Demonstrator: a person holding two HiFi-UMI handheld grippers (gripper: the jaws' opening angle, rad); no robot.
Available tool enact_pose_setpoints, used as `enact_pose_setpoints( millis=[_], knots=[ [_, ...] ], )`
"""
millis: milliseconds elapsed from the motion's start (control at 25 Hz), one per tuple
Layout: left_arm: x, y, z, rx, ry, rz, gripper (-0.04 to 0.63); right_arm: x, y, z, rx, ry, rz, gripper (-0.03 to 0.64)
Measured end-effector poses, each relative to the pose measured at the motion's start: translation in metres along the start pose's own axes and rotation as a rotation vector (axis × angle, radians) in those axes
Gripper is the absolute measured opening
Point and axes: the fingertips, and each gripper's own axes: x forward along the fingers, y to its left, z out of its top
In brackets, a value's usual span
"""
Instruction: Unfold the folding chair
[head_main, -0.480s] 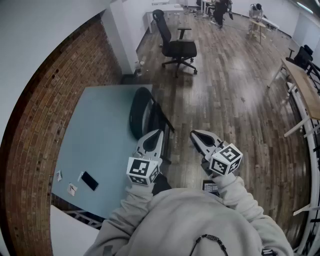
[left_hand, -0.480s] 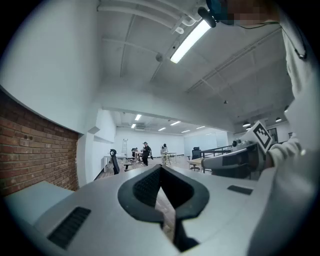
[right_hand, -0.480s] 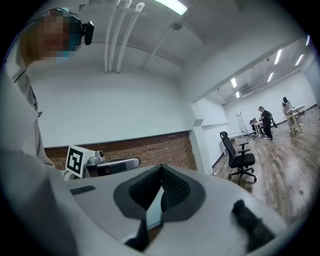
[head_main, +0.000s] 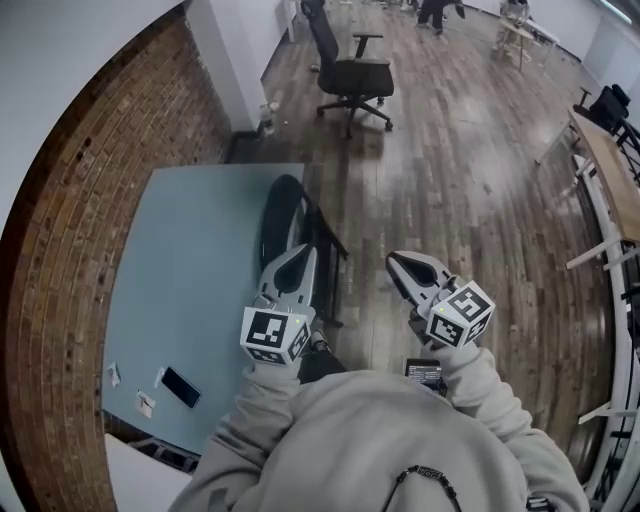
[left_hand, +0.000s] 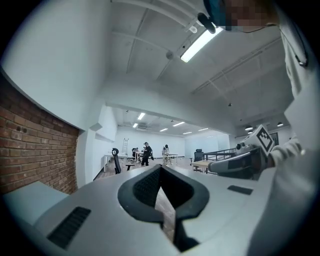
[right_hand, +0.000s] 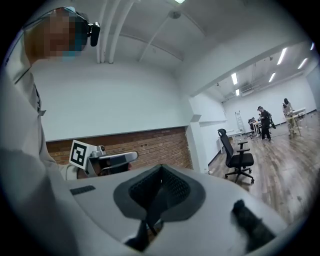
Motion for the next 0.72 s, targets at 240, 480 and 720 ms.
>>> enact_pose_setpoints(
  millis=[240, 480, 720],
  knots=[
    [0.031, 0.094, -0.013, 0.046, 0.062, -0.064, 0.005, 0.088, -0.063, 0.025, 0.052, -0.014, -0.105, 0.008],
    [0.079, 0.164, -0.024, 0.111, 0.086, -0.051, 0.005, 0.133, -0.137, 0.043, -0.107, 0.059, -0.238, 0.008],
    [0.115, 0.19, 0.0, 0.069, 0.043, -0.032, 0.005, 0.168, -0.151, 0.091, -0.064, -0.018, -0.217, 0.008]
  ],
)
